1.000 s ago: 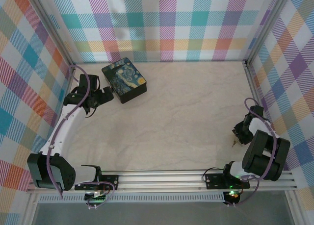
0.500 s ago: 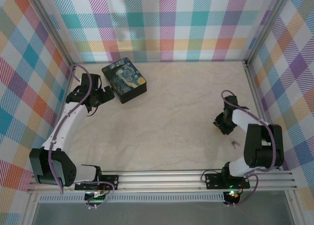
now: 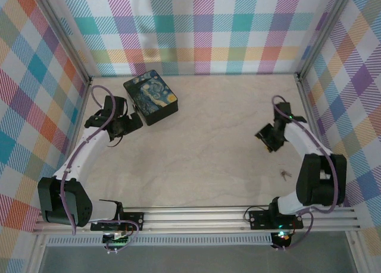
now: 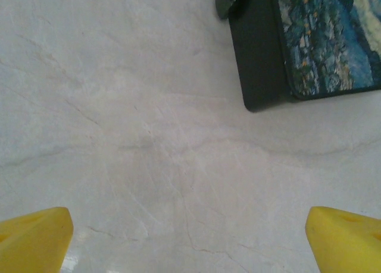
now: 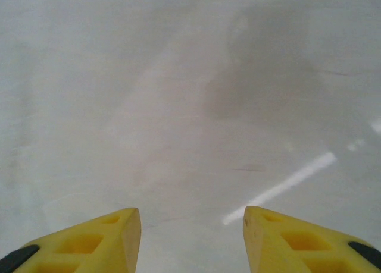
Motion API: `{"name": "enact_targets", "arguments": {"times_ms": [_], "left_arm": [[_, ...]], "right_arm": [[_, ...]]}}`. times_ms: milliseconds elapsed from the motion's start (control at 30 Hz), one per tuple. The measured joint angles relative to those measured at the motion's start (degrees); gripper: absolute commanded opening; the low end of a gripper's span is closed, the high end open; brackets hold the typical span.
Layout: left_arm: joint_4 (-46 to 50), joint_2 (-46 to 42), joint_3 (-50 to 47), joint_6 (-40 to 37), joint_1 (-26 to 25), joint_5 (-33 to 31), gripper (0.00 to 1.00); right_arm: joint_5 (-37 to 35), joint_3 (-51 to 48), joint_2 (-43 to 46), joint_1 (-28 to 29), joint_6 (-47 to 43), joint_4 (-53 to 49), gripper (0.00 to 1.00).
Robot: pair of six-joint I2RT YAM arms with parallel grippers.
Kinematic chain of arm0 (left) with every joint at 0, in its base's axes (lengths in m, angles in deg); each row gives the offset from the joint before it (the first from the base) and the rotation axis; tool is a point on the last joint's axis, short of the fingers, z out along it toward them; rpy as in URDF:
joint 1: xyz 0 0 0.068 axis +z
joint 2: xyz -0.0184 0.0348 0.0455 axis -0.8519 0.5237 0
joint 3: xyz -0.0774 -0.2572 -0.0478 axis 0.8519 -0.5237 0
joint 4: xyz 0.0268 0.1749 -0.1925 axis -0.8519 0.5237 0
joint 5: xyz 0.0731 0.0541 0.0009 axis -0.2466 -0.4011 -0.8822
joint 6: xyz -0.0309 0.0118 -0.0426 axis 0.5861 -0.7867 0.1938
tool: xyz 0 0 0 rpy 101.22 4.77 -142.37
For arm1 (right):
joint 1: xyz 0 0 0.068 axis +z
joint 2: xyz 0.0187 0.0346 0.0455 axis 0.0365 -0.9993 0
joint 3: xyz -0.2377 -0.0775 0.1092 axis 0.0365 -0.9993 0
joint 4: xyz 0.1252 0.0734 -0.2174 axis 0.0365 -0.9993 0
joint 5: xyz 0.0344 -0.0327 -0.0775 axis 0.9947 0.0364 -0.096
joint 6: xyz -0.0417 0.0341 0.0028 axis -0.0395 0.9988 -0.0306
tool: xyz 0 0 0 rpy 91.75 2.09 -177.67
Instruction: Unlock a padlock with a key
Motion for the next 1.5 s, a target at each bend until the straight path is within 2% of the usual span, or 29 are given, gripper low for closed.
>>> {"name": "enact_targets", "arguments": {"times_ms": [100,167,400,567,767,933,1200,1500], "left_arm": [[0.22,-0.2,-0.7,0.66,-0.5,1.03,1.0],[0.39,-0.2,-0.72,0.79,-0.76,1.44,1.0],[3.34,0.04,0.66,-0.24,-1.05,1.68,1.0],[4.63,0.24,2.84,-1.36,-1.05,1.64,1.0],[5.01,0.98,2.91,-2.1,-1.05,1.27,1.0],[4.76,3.58,3.04,-2.1,-1.05,1.77,1.0],[4.35,4.9,3.58,-2.1,-1.05,3.43,1.0],[4.28,5.11,4.5,-2.05,-1.11,3.89,1.0]], "right_arm": [[-0.52,-4.81,2.67,-6.86,-2.6,-4.31,0.61],[-0.85,-6.78,3.89,-9.05,-3.72,-6.71,0.63],[-0.63,-9.42,5.95,-13.42,-6.62,-10.05,0.64],[-0.17,-12.2,3.23,-18.58,-8.5,-9.9,0.61],[-0.98,-12.13,-0.72,-22.29,-10.67,-7.91,0.54],[-1.2,-11.54,-2.01,-24.15,-11.91,-7.76,0.44],[-1.46,-9.51,-4.74,-24.63,-13.66,-9.03,0.18],[0.33,-9.11,-5.31,-23.61,-16.79,-8.68,0.1]]}}
